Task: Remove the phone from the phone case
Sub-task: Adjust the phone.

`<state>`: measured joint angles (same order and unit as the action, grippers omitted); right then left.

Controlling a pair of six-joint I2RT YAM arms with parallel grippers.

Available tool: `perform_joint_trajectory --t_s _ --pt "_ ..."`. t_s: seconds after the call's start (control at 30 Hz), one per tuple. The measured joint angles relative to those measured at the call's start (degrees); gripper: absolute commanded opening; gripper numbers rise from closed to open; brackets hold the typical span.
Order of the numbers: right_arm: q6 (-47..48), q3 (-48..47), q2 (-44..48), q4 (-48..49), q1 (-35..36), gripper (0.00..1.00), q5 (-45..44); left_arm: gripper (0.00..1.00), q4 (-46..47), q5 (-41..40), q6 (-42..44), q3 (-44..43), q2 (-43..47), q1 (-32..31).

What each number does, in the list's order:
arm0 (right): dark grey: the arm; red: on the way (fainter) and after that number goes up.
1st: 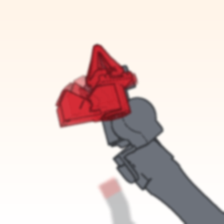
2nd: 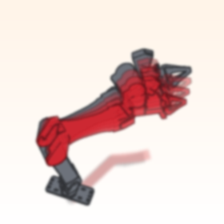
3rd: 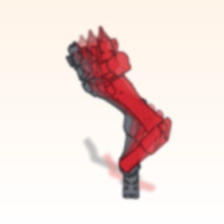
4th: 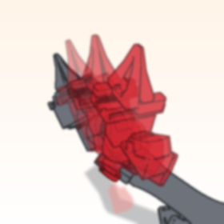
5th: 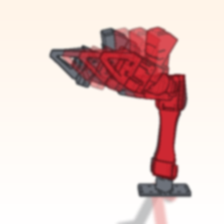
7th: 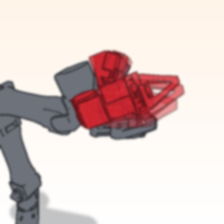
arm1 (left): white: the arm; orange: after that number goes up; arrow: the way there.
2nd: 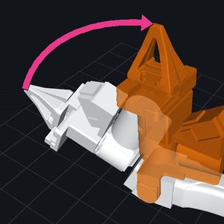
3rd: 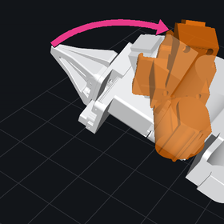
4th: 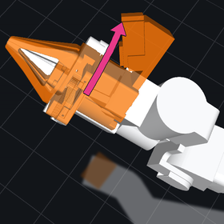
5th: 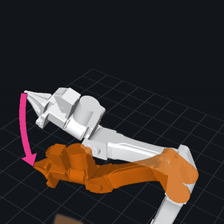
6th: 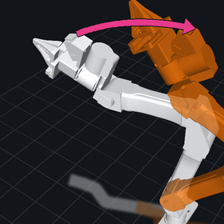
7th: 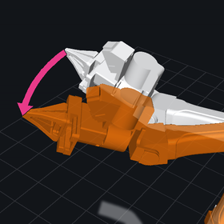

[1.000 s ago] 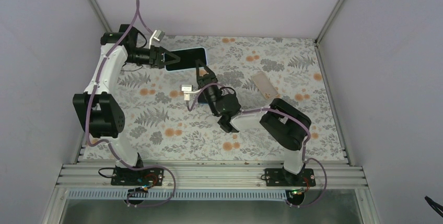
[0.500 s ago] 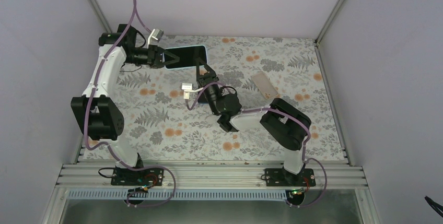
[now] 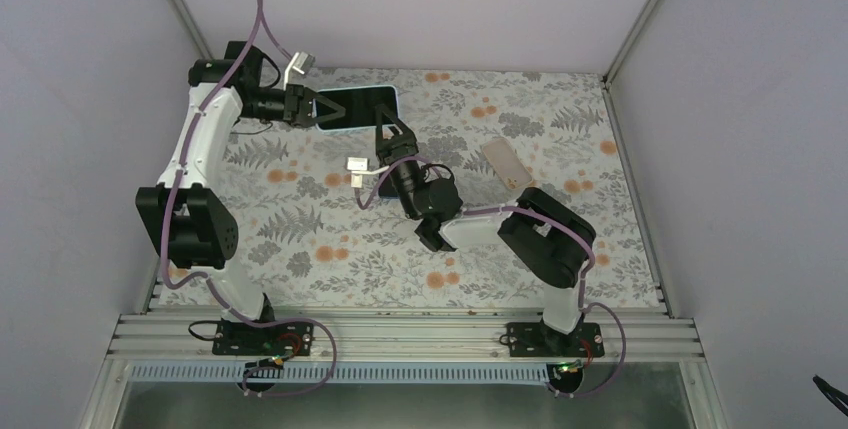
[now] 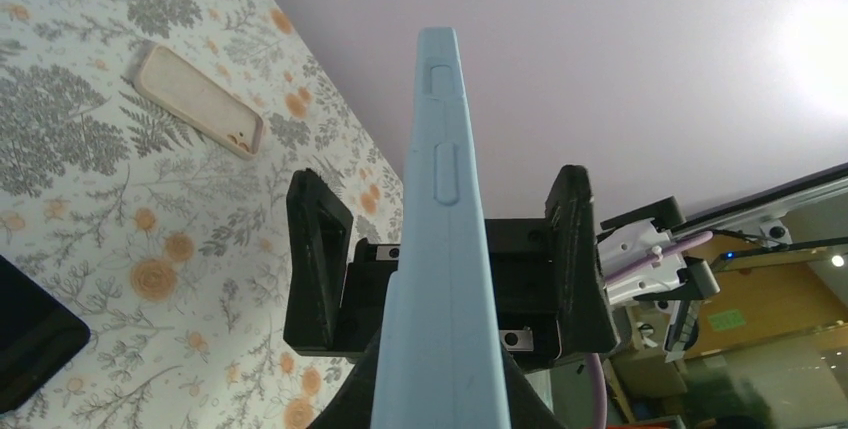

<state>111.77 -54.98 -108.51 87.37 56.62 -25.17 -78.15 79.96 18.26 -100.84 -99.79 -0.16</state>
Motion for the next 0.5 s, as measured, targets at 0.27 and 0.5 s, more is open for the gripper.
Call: perform_joint_trajectory --t_s 0.27,0.5 --pt "-5.1 3.3 5.7 -2.0 0.0 1.00 -4.7 0.02 -0.3 -5.7 4.1 -6.8 -0.2 0.0" --pt "-36.9 -12.3 22.4 -52.1 -2.4 1.00 -6.2 0.02 -0.2 -16.7 12.3 -15.0 -1.0 -0.8"
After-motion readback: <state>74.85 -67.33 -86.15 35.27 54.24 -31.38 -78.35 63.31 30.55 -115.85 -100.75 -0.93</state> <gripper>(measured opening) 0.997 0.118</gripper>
